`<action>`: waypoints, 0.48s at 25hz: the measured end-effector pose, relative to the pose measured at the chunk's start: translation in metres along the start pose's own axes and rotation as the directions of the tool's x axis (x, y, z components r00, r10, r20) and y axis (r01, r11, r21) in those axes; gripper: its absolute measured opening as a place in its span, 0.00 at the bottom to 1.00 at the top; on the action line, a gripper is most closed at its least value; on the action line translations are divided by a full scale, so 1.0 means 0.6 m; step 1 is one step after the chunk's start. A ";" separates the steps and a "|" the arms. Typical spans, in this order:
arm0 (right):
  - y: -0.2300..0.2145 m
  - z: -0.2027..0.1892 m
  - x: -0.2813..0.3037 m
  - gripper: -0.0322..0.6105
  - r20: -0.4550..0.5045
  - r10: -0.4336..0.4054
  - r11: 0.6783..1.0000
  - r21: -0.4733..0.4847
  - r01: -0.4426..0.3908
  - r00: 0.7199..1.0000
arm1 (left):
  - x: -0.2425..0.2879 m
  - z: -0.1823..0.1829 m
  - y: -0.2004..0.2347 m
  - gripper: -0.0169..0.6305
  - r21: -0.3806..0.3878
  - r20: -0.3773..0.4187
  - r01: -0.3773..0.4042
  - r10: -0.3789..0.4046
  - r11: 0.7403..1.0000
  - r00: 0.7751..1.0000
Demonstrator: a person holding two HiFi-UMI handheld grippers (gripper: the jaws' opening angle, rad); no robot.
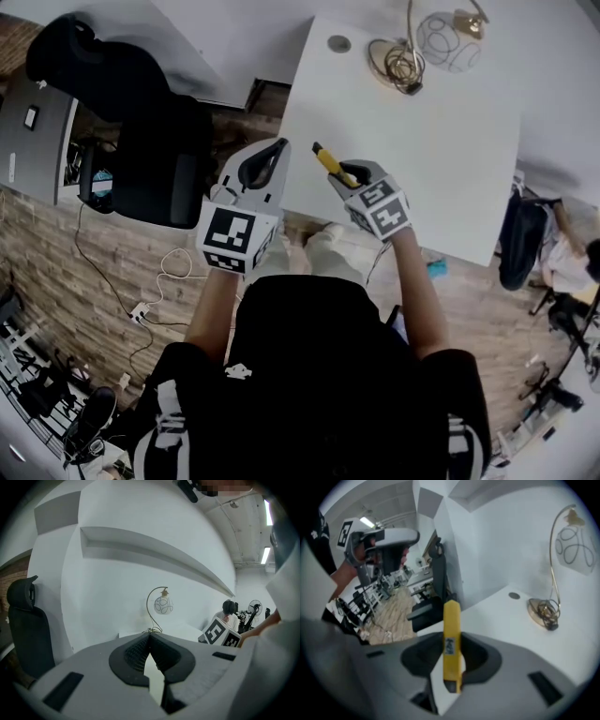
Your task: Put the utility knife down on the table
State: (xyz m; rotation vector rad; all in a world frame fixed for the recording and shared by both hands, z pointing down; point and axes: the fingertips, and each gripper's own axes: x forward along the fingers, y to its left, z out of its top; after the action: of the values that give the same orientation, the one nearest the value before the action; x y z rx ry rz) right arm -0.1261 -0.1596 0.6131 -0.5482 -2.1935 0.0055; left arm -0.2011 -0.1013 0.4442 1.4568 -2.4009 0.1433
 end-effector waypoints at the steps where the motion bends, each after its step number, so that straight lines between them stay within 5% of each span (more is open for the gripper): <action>1: 0.005 -0.009 0.007 0.26 -0.033 0.013 1.000 -0.026 -0.014 0.999 | -0.002 -0.005 0.003 0.05 -0.002 -0.005 -0.006 0.006 1.000 1.000; 12: 0.033 -0.074 0.074 0.26 -0.250 0.032 0.971 -0.221 -0.089 0.968 | -0.024 -0.053 0.012 0.05 -0.047 -0.046 -0.033 0.030 0.998 0.998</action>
State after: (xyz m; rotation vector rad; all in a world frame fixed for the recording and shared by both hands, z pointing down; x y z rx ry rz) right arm -0.1095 -0.1328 0.6709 -0.7075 -1.9463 -0.2742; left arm -0.1939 -0.0778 0.4700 1.3804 -2.3753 0.1243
